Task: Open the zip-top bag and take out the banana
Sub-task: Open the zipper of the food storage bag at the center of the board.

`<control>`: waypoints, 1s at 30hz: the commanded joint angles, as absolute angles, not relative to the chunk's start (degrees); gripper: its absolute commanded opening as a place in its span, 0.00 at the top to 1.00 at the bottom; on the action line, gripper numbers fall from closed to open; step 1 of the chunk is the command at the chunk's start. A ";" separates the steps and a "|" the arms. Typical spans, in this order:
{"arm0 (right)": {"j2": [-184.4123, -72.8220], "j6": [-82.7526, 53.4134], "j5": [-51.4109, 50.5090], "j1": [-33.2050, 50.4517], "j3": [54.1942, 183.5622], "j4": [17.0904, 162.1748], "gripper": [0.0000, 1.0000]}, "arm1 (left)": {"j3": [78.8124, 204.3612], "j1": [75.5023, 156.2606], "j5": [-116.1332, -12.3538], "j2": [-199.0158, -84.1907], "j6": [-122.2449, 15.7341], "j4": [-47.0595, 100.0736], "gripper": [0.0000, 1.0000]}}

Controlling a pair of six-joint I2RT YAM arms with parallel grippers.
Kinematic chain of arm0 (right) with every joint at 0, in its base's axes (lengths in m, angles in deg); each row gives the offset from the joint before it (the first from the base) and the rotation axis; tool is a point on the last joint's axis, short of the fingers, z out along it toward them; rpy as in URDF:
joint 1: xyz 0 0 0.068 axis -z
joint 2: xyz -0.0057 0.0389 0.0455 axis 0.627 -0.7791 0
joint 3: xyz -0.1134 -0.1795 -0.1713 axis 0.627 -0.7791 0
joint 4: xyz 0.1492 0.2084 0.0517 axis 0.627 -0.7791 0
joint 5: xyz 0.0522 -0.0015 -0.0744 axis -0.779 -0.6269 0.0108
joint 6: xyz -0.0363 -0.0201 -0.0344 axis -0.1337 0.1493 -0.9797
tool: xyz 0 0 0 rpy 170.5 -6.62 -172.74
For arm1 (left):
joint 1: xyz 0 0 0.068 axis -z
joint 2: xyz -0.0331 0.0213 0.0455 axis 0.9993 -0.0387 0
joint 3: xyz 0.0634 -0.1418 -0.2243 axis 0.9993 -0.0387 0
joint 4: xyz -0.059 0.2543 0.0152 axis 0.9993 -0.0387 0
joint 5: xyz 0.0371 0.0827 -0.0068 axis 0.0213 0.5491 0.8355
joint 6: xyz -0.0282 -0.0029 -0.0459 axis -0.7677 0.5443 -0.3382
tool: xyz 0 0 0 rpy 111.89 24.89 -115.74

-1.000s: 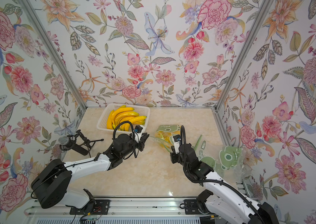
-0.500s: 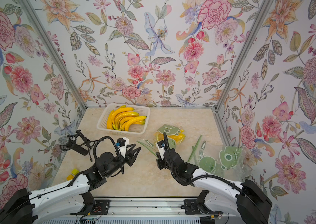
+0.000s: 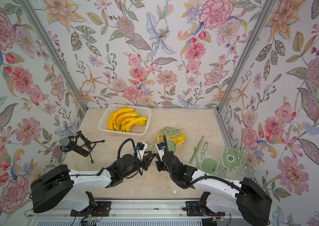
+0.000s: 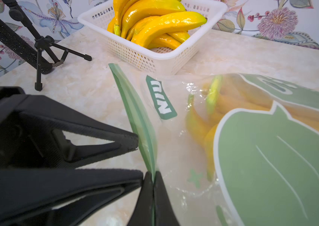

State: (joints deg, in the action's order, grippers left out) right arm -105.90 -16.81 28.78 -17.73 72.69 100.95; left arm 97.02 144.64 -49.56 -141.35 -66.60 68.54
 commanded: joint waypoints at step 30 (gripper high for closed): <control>-101.24 -15.37 16.43 -12.77 76.39 99.64 0.49 | 99.42 135.69 -52.92 -154.97 -75.82 77.74 0.53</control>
State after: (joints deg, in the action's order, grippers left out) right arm -105.27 -14.34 19.21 -16.90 72.69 103.51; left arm 98.26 136.51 -52.13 -154.25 -74.60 75.65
